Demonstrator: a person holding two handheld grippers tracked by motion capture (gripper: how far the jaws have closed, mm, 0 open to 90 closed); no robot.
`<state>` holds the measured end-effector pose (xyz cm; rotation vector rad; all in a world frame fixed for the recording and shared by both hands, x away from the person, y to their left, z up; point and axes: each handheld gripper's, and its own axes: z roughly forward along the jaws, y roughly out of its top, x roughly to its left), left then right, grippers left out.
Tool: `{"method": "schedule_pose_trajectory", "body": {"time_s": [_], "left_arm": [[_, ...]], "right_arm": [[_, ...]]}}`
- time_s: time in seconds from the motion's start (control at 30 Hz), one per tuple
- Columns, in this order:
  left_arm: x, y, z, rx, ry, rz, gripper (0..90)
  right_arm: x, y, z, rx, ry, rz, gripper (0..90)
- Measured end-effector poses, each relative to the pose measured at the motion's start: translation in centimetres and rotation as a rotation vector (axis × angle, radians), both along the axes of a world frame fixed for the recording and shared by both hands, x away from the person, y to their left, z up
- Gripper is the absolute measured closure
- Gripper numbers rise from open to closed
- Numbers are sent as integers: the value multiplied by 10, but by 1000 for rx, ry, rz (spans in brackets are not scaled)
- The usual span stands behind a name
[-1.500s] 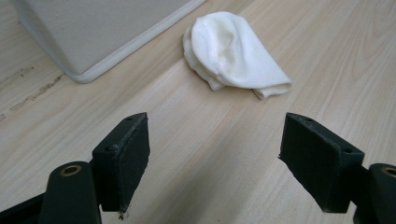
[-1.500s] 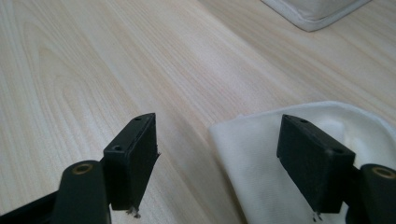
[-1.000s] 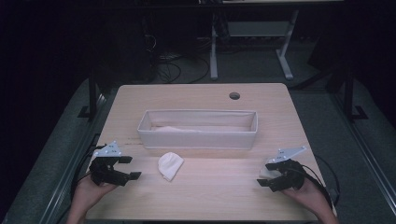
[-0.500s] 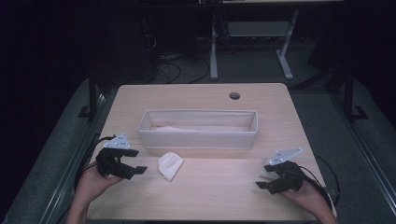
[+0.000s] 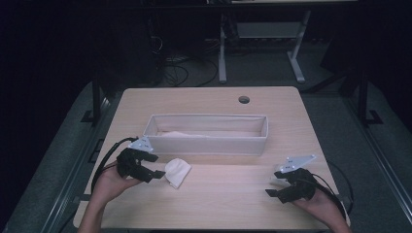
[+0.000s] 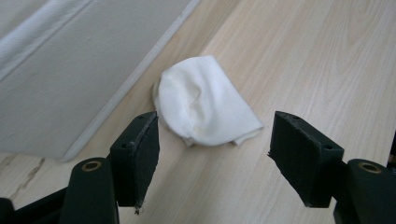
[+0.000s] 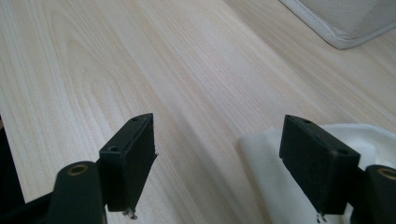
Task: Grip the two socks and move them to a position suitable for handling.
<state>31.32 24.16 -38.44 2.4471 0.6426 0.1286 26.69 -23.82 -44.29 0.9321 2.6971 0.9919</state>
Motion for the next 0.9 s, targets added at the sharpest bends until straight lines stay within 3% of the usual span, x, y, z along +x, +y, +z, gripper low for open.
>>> {"method": "schedule_pose_trajectory", "body": {"time_s": [0.27,0.57,0.9], "left_arm": [[9,-18,-10,47,27,-11,357],[16,-35,-20,68,54,-23,405],[21,-52,-41,105,91,-23,462]], "right_arm": [[-1,-1,1,7,10,4,262],[-2,4,3,6,4,23,260],[-5,4,6,10,2,23,260]]}}
